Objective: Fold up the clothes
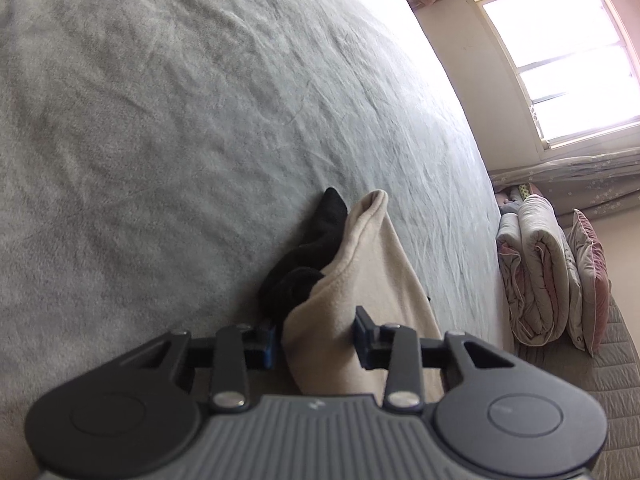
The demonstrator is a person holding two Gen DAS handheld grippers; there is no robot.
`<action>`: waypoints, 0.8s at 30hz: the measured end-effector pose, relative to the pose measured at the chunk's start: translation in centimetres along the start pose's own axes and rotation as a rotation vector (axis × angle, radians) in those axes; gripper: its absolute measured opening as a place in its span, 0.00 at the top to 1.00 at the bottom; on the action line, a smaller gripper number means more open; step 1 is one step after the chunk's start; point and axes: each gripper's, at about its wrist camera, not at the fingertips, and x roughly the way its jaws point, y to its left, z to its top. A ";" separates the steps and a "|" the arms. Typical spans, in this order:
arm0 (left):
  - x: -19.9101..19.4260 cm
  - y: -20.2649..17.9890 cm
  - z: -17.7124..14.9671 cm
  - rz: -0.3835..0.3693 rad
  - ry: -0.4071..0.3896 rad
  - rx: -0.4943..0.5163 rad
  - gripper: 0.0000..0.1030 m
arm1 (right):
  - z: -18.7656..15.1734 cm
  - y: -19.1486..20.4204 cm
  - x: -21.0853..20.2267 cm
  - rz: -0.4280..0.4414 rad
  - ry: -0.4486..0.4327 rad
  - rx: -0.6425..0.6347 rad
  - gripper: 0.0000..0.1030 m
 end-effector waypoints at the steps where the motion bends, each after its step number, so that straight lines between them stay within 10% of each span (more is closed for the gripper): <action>1: -0.2 -0.3 -0.2 0.011 -0.016 0.022 0.68 | -0.1 0.5 0.3 0.010 0.007 -0.016 0.48; 24: -4.9 -10.8 -5.9 -0.155 -0.337 0.572 0.74 | -3.2 4.0 6.6 0.167 0.280 -0.127 0.54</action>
